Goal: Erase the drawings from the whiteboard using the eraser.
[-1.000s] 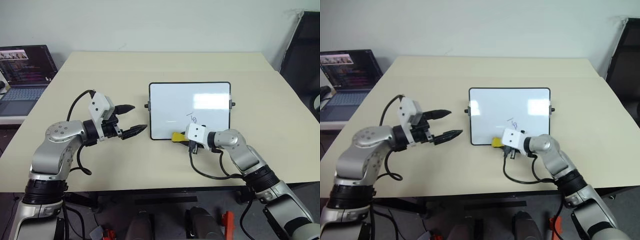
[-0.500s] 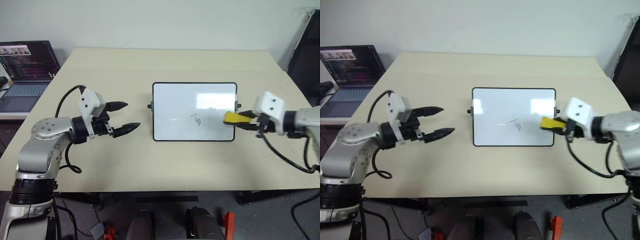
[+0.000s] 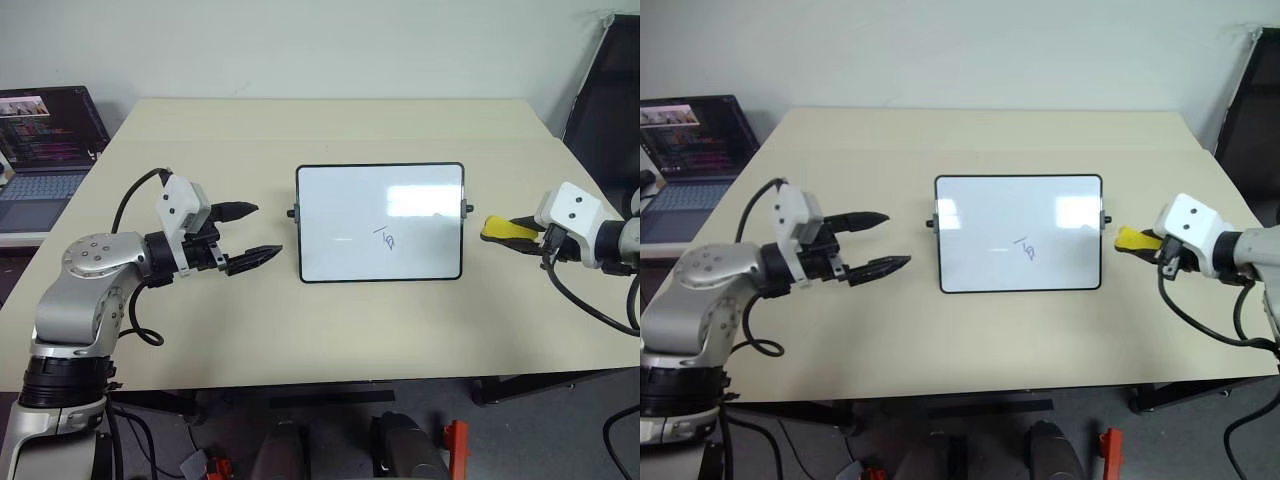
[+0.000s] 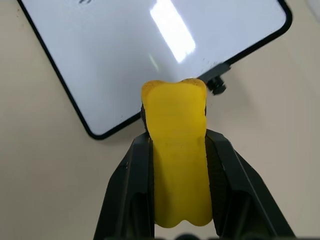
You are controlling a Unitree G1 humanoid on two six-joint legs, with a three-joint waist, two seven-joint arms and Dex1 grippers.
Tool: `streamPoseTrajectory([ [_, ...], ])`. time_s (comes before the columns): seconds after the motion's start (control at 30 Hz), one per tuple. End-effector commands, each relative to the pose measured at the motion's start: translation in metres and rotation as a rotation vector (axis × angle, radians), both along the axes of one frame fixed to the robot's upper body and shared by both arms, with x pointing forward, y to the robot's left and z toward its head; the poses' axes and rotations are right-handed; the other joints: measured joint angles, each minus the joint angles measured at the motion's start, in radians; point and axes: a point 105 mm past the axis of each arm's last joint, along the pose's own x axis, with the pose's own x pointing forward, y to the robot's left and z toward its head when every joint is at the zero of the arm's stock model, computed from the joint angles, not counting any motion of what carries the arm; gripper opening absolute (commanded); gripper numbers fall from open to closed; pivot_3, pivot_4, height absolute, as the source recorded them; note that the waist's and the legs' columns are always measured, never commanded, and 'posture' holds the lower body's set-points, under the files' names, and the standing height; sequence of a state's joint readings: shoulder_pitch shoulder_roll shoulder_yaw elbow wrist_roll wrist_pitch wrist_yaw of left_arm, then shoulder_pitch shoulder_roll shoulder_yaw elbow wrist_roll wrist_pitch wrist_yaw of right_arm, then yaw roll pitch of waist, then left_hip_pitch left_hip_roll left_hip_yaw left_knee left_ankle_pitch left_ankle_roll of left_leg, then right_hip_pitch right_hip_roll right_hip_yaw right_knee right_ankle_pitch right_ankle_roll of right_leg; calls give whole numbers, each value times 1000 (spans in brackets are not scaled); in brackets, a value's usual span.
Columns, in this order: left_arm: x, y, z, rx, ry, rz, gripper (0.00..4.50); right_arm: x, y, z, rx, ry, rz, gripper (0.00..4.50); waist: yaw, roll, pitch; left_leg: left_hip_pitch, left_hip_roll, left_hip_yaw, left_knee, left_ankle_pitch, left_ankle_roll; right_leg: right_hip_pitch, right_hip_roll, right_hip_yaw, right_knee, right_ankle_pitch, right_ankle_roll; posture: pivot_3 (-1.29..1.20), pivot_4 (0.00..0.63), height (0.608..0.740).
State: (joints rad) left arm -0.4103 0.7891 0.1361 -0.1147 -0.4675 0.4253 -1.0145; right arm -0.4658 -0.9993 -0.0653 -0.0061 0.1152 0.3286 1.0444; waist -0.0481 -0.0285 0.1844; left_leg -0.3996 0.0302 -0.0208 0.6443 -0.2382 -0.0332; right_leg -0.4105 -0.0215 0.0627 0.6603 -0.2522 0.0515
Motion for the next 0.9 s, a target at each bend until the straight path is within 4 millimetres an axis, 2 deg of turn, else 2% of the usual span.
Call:
streamPoseTrajectory([
  [0.03, -1, -4, 14, 3, -59, -24, 4500, 10, 10, 31, 51, -157, 13, 986, -3, 0, 0, 0, 0, 0, 0, 0, 0, 0, 0, 0, 0, 0, 0, 0, 150, 740],
  [0.53, -4, -8, 21, 3, -84, -40, 4500, 15, 31, 34, 93, -151, 84, 986, 2, 0, 0, 0, 0, 0, 0, 0, 0, 0, 0, 0, 1, 0, 0, 0, 150, 740],
  [0.63, -3, -9, 20, 6, -83, -44, 4500, 18, 58, 33, 154, -171, 157, 986, -3, 0, 0, 0, 0, 0, 0, 0, 0, 0, 0, 0, 1, 0, 0, 0, 150, 740],
  [0.77, -1, -12, 18, 1, -80, -48, 4500, 35, 99, 20, 207, -258, 192, 986, -10, 0, 0, 1, 0, -1, 0, 0, 0, 0, 0, 0, 3, 0, 0, 0, 150, 740],
  [0.9, -1, -14, 17, -4, -79, -50, 4500, 45, 121, 3, 211, -266, 190, 986, -5, 0, 0, 0, 0, -1, 1, 0, 0, 0, 0, 0, 3, 0, 0, 0, 150, 740],
])
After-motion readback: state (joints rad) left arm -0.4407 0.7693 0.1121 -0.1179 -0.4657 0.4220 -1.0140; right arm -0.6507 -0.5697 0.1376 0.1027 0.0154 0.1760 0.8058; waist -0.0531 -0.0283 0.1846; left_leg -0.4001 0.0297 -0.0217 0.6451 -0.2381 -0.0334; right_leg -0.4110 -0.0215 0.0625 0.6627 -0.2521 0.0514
